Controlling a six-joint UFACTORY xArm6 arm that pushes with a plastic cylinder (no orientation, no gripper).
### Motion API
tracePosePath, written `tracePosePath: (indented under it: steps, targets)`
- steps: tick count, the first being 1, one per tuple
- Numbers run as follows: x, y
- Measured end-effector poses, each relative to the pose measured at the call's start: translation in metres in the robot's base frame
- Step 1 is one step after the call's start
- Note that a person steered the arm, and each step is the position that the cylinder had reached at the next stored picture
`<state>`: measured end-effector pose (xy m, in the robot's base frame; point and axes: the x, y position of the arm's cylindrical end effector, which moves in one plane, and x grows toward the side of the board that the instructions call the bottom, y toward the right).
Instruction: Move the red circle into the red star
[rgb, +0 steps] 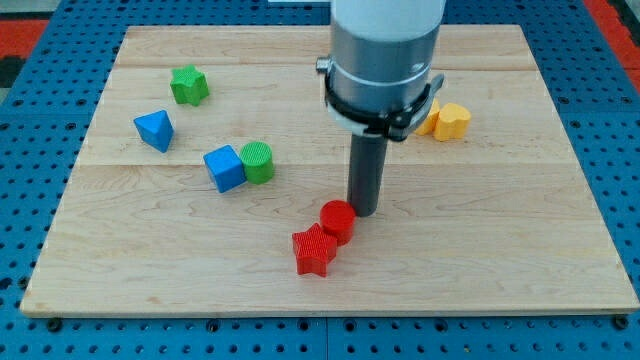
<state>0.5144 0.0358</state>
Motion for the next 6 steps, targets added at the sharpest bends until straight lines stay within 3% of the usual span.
tracePosePath:
  steps: [6]
  targets:
    - [-0.020, 0.022]
